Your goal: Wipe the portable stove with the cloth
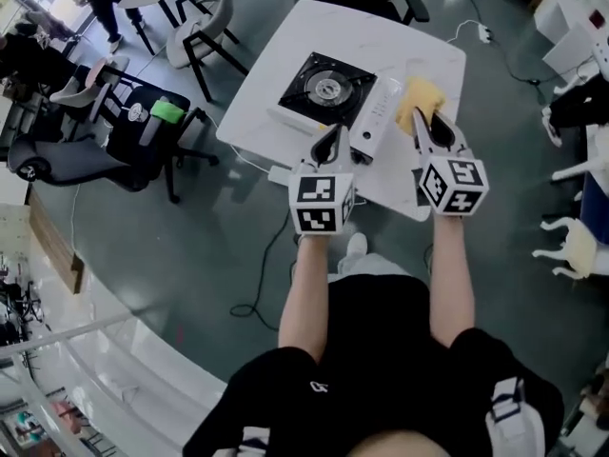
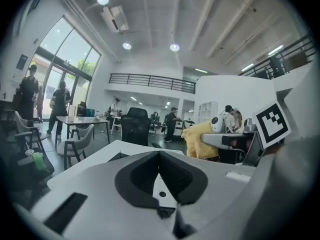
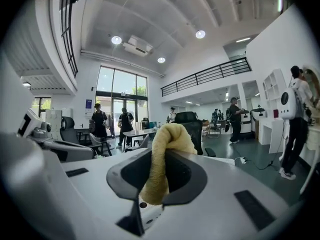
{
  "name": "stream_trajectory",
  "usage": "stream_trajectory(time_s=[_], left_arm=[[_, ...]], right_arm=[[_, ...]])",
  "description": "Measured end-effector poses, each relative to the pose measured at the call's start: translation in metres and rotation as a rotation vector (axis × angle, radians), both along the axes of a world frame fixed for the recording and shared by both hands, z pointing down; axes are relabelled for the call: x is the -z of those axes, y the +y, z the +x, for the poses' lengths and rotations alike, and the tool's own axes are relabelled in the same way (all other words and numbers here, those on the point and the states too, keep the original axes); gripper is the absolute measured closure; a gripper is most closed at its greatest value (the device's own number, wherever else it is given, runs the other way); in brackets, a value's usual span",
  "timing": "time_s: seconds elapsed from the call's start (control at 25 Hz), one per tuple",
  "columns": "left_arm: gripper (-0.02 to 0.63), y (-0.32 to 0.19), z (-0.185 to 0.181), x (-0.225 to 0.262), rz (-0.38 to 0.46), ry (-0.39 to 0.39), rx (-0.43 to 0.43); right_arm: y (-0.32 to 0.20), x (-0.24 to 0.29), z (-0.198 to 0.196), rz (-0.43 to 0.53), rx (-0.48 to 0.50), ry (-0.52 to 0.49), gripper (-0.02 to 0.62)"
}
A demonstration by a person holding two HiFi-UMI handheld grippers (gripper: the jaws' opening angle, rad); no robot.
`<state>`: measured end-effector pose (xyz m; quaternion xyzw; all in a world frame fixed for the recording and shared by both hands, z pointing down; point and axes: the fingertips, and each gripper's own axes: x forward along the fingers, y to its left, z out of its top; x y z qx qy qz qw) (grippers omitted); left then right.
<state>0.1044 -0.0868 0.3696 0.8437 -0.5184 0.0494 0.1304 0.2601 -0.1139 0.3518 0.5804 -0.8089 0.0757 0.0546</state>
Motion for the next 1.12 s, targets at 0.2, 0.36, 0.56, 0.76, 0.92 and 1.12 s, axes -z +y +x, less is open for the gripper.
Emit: stream_trajectory(time_s=[0.2, 0.36, 0.56, 0.76, 0.92, 1.12], left_arm=[[0.614, -0.032, 0.016, -0.018, -0.059, -0.059, -0.002], [0.613, -0.051, 0.022, -0.033, -0.107, -0.085, -0.026], [0.614, -0.09, 0.032, -0.068, -0.163, -0.04, -0.001], [0.614, -0.125, 0.059, -0.08, -0.193, -0.013, -0.089], [0.614, -0.156, 0.058, -0.078, -0.179, -0.038, -0.104], [0.614, -0.171, 0.046, -0.088, -0.201, -0.046, -0.132]], right_arm=[[-0.036, -0.024, -0.001, -0.043, 0.029, -0.035, 0.545], [-0.055, -0.044, 0.004, -0.084, 0.01, -0.023, 0.545], [-0.071, -0.079, 0.024, -0.154, -0.033, 0.022, 0.543], [-0.099, -0.104, 0.048, -0.233, -0.089, 0.099, 0.543], [-0.141, -0.122, 0.05, -0.273, -0.057, 0.209, 0.543], [-0.169, -0.157, 0.023, -0.323, 0.12, 0.428, 0.541]])
